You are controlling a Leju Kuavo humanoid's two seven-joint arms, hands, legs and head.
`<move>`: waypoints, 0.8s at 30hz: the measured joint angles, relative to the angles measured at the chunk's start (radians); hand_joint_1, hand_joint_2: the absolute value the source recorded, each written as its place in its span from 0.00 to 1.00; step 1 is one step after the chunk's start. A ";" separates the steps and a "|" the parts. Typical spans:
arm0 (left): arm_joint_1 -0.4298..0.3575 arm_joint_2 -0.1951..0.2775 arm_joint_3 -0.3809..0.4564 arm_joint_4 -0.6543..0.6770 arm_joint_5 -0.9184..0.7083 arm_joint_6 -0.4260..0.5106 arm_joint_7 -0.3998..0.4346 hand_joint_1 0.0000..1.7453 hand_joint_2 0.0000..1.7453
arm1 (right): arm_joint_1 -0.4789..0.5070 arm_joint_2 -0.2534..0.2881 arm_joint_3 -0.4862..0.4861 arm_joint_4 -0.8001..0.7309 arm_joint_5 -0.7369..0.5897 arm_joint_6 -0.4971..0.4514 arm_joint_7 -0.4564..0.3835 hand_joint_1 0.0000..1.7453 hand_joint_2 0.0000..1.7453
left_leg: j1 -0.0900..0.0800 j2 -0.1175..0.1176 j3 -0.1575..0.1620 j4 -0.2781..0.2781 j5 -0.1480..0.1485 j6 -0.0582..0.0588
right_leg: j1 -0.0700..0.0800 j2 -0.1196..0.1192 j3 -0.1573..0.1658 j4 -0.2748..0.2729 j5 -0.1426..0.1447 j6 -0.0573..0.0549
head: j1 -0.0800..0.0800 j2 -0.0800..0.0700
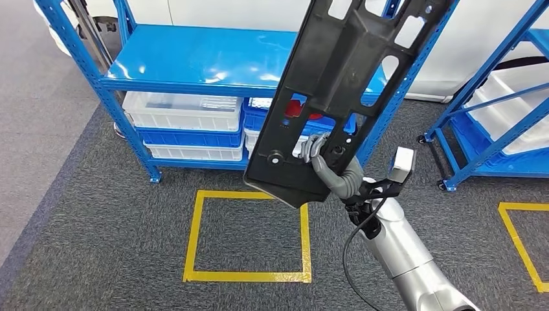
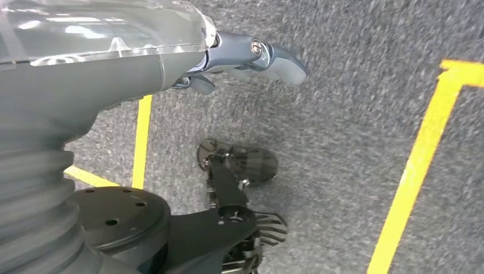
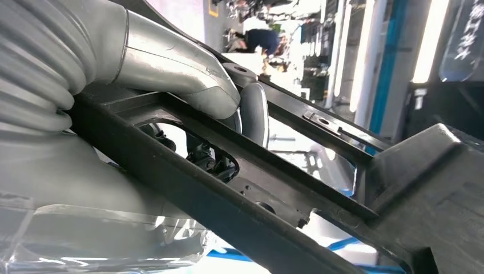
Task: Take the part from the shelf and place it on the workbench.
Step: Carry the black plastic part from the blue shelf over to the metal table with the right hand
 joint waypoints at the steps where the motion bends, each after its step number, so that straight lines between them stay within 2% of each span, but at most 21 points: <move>1: 0.001 0.000 -0.001 0.000 -0.001 0.000 0.000 0.00 1.00 | 0.003 0.000 0.000 0.000 0.002 -0.002 0.001 1.00 1.00 | -0.003 -0.004 -0.005 0.001 0.003 0.001 | 0.002 0.000 0.000 0.019 -0.002 -0.004 | 0.000 0.000; 2: 0.001 0.000 -0.001 0.000 -0.001 0.001 0.000 0.00 1.00 | 0.006 -0.001 0.000 -0.001 0.005 -0.004 0.002 1.00 1.00 | -0.005 -0.010 -0.008 0.001 0.005 0.001 | 0.005 0.003 0.021 -0.006 0.016 -0.011 | 0.000 0.000; 3: 0.001 0.000 -0.002 0.000 -0.002 0.001 0.000 0.00 1.00 | 0.007 -0.001 0.000 -0.002 0.007 -0.006 0.002 1.00 1.00 | -0.007 -0.015 -0.009 0.001 0.006 0.001 | 0.009 0.007 0.052 -0.054 0.042 -0.019 | 0.000 0.000; 5: -0.002 -0.004 -0.005 0.000 -0.004 0.001 -0.001 0.00 1.00 | 0.006 -0.004 -0.003 -0.005 0.010 -0.010 0.002 1.00 1.00 | -0.005 -0.027 -0.011 0.001 0.009 -0.001 | 0.017 0.039 0.128 -0.188 0.089 -0.042 | 0.000 0.000; 7: -0.005 -0.010 -0.007 0.001 -0.007 0.002 -0.002 0.00 1.00 | 0.005 -0.007 -0.006 -0.010 0.012 -0.011 0.002 1.00 1.00 | 0.004 -0.041 -0.020 0.000 0.015 -0.010 | 0.024 0.063 0.162 -0.259 0.106 -0.055 | 0.000 0.000; 9: -0.005 -0.012 -0.009 0.002 -0.008 0.002 -0.002 0.00 1.00 | 0.005 -0.009 -0.008 -0.013 0.014 -0.014 0.002 1.00 1.00 | 0.009 -0.058 -0.024 -0.007 0.021 -0.021 | 0.026 0.051 0.168 -0.275 0.110 -0.057 | 0.000 0.000; 11: -0.004 -0.013 -0.012 0.002 -0.009 0.003 -0.002 0.00 1.00 | 0.005 -0.009 -0.008 -0.019 0.015 -0.015 0.001 1.00 1.00 | 0.006 -0.054 -0.032 0.003 0.009 -0.028 | 0.022 0.029 0.190 -0.311 0.110 -0.058 | 0.000 0.000; 12: -0.005 -0.013 -0.014 0.002 -0.009 0.003 -0.002 0.00 1.00 | 0.005 -0.009 -0.008 -0.022 0.015 -0.016 0.001 1.00 1.00 | 0.004 -0.043 -0.047 0.034 -0.009 -0.033 | 0.018 0.017 0.201 -0.329 0.111 -0.059 | 0.000 0.000; 13: -0.005 -0.013 -0.015 0.002 -0.009 0.003 -0.002 0.00 1.00 | 0.006 -0.009 -0.008 -0.024 0.016 -0.016 0.000 1.00 1.00 | 0.005 -0.030 -0.075 0.087 -0.035 -0.037 | 0.015 0.006 0.207 -0.339 0.110 -0.058 | 0.000 0.000; 15: -0.005 -0.013 -0.017 0.002 -0.009 0.004 -0.001 0.00 1.00 | 0.008 -0.010 -0.009 -0.025 0.017 -0.017 -0.001 1.00 1.00 | 0.010 -0.019 -0.145 0.220 -0.082 -0.051 | 0.013 -0.012 0.208 -0.339 0.108 -0.059 | 0.000 0.000; 16: -0.004 -0.013 -0.017 0.002 -0.009 0.005 0.000 0.00 1.00 | 0.010 -0.010 -0.008 -0.026 0.018 -0.018 -0.001 1.00 1.00 | 0.014 -0.018 -0.169 0.261 -0.086 -0.058 | 0.011 -0.021 0.207 -0.335 0.106 -0.057 | 0.000 0.000; 17: -0.003 -0.012 -0.018 0.002 -0.009 0.005 0.000 0.00 1.00 | 0.011 -0.010 -0.008 -0.026 0.020 -0.019 -0.001 1.00 1.00 | 0.017 -0.015 -0.175 0.263 -0.072 -0.064 | 0.009 -0.029 0.206 -0.330 0.103 -0.055 | 0.000 0.000; 18: -0.002 -0.011 -0.018 0.002 -0.009 0.006 0.000 0.00 1.00 | 0.011 -0.010 -0.008 -0.026 0.021 -0.021 -0.001 1.00 1.00 | 0.021 -0.009 -0.159 0.226 -0.042 -0.070 | 0.005 -0.037 0.204 -0.322 0.098 -0.051 | 0.000 0.000; 19: -0.003 -0.010 -0.018 0.002 -0.009 0.006 0.000 0.00 1.00 | 0.012 -0.010 -0.008 -0.026 0.022 -0.021 -0.001 1.00 1.00 | 0.024 0.004 -0.127 0.159 -0.004 -0.075 | 0.002 -0.045 0.203 -0.313 0.092 -0.045 | 0.000 0.000; 20: -0.004 -0.009 -0.019 0.002 -0.009 0.006 0.000 0.00 1.00 | 0.012 -0.010 -0.008 -0.026 0.023 -0.021 -0.001 1.00 1.00 | 0.022 0.020 -0.095 0.094 0.021 -0.076 | 0.001 -0.052 0.200 -0.302 0.086 -0.038 | 0.000 0.000; 21: -0.006 -0.009 -0.019 0.002 -0.009 0.006 0.000 0.00 1.00 | 0.012 -0.011 -0.009 -0.027 0.024 -0.021 -0.001 1.00 1.00 | 0.021 0.029 -0.072 0.046 0.037 -0.070 | 0.002 -0.059 0.198 -0.291 0.080 -0.032 | 0.000 0.000; 22: -0.007 -0.009 -0.020 0.002 -0.009 0.006 0.000 0.00 1.00 | 0.011 -0.011 -0.010 -0.027 0.026 -0.021 -0.001 1.00 1.00 | 0.018 0.034 -0.062 0.021 0.042 -0.062 | 0.003 -0.064 0.195 -0.284 0.077 -0.026 | 0.000 0.000; 24: -0.007 -0.009 -0.021 0.002 -0.010 0.008 0.001 0.00 1.00 | 0.012 -0.012 -0.010 -0.028 0.028 -0.022 -0.002 1.00 1.00 | 0.013 0.021 -0.066 0.019 0.043 -0.040 | 0.004 -0.076 0.192 -0.278 0.077 -0.016 | 0.000 0.000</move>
